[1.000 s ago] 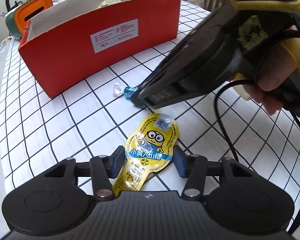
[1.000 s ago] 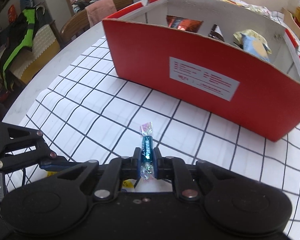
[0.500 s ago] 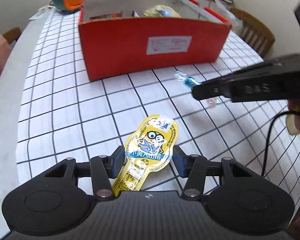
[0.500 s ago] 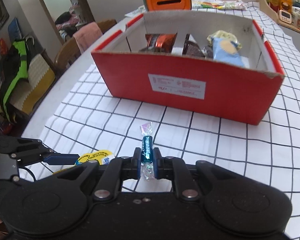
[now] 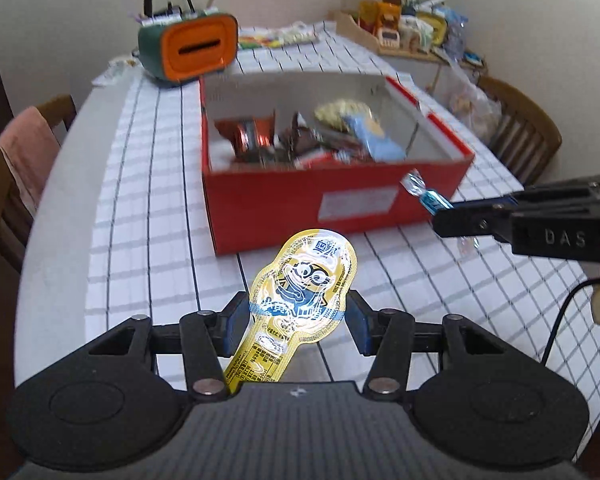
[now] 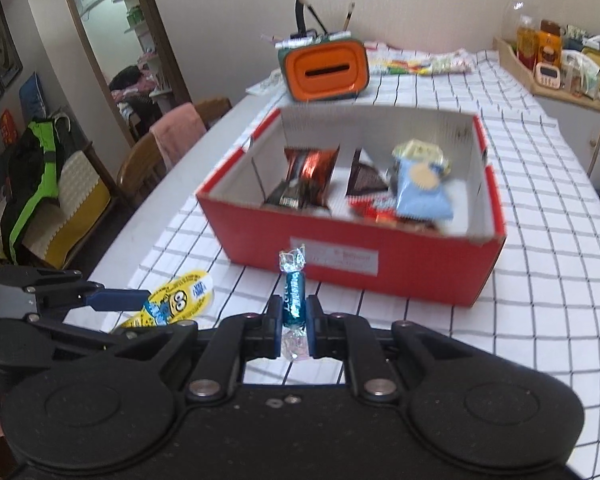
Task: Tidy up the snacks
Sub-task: 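Carry both snacks into the red box and open both tools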
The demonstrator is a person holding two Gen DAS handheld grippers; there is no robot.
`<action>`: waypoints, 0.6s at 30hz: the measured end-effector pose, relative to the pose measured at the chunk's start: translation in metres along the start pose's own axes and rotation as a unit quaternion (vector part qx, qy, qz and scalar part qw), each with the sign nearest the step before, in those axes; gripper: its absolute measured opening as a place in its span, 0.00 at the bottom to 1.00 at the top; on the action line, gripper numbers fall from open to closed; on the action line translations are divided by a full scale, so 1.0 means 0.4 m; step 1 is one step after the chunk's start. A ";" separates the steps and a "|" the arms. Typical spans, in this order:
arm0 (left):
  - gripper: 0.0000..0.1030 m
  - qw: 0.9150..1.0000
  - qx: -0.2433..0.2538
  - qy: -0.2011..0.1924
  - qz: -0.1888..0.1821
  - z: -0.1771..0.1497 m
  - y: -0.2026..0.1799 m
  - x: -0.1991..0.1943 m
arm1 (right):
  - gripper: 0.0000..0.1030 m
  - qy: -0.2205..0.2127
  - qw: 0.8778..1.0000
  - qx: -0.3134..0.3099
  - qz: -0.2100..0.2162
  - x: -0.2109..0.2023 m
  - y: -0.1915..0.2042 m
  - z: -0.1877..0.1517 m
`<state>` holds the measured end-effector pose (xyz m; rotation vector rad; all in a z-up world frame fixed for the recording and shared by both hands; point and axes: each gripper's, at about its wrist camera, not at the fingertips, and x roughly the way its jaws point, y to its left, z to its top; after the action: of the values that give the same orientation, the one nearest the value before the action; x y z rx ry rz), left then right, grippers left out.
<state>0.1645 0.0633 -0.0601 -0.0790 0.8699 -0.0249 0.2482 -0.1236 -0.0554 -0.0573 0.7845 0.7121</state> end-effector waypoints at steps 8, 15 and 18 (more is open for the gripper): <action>0.50 1.000 0.004 -0.027 0.016 0.106 0.001 0.005 | 0.10 -0.033 0.999 -0.007 -0.014 -0.013 -0.026 0.079; 0.50 0.999 0.007 -0.037 0.032 0.204 0.002 0.031 | 0.10 -0.041 0.999 -0.001 -0.021 0.005 -0.060 0.144; 0.50 0.999 0.001 -0.029 0.043 0.243 0.009 0.060 | 0.10 -0.036 0.999 0.001 -0.024 0.022 -0.078 0.169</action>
<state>0.2542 0.0712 -0.0165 -0.0402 0.8152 0.0566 0.3137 -0.1223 -0.0192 -0.0479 0.7119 0.6641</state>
